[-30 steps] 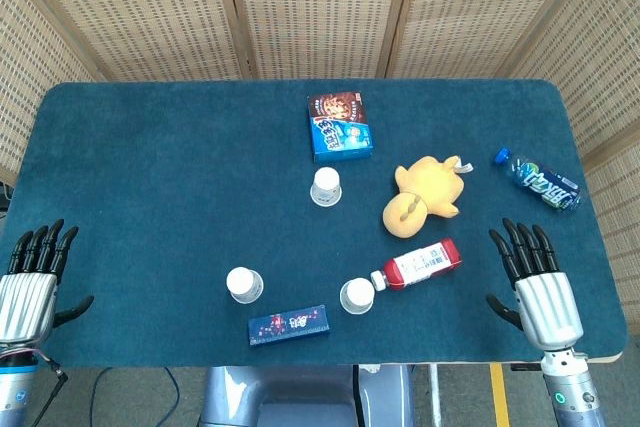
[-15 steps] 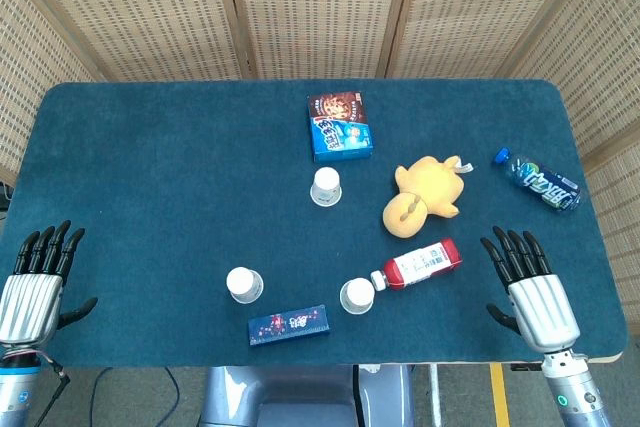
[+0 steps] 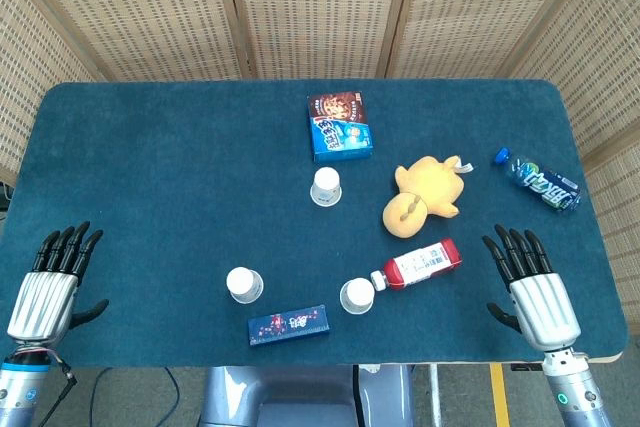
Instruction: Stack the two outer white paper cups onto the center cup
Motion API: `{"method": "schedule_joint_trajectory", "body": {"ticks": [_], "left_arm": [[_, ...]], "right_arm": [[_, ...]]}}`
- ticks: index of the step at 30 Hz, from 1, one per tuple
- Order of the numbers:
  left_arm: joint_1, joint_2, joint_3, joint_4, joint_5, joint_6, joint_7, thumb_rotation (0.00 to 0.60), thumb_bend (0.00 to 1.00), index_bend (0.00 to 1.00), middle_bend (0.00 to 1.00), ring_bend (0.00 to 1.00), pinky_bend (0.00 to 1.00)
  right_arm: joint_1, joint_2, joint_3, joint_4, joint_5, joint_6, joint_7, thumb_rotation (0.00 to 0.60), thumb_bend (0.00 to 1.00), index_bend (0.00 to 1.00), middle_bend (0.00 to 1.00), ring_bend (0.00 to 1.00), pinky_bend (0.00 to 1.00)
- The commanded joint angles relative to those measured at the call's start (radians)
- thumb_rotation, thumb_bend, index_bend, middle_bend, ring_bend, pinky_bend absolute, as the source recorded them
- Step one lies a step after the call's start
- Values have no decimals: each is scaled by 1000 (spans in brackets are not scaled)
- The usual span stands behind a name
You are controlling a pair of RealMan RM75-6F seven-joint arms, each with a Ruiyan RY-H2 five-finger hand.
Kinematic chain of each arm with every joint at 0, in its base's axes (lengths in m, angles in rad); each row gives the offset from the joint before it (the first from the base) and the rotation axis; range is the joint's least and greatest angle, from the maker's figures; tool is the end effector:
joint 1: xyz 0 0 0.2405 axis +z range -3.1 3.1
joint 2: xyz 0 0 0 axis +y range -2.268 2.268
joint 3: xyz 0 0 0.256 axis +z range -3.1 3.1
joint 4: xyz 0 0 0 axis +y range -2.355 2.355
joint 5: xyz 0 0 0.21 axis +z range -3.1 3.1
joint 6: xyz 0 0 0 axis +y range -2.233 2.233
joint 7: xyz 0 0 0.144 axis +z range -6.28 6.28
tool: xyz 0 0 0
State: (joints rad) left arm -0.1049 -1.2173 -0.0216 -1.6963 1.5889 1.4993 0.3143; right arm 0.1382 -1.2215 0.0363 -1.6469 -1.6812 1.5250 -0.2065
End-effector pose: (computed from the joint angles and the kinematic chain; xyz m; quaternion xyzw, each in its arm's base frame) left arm -0.2692 0.1775 0.1169 -0.6513 -0.3202 -0.3717 0.5789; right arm -0.2584 -0.1881 0.1203 0.6578 -0.2954 0.4284 0.5446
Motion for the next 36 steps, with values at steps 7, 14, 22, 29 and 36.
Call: {"method": "schedule_joint_trajectory", "body": {"ticks": [7,14,22,29,36], "left_arm": [[-143,63,-44,-133,-8,-189,137,600,97,234,0,0,45],[-242,77,-60,-203,-54,-341,235,600,97,216,0,0,45],[-316,29,-76,-230,-140,-426,345,600,111,275,0,0,45],[-363,-43,-75,-209,-225,-465,423,600,114,305,0,0,45],[-407,-97,-78,-194,-301,-486,477,600,115,304,0,0,45]], "right_arm": [[1,0,7,3,13,-3,8,600,30,37,0,0,0],[3,0,11,9,25,-8,20,600,30,39,0,0,0],[3,1,16,12,31,-4,35,600,30,39,0,0,0],[3,4,19,13,36,-2,51,600,31,39,0,0,0],[4,9,21,14,41,-2,68,600,30,39,0,0,0]]}}
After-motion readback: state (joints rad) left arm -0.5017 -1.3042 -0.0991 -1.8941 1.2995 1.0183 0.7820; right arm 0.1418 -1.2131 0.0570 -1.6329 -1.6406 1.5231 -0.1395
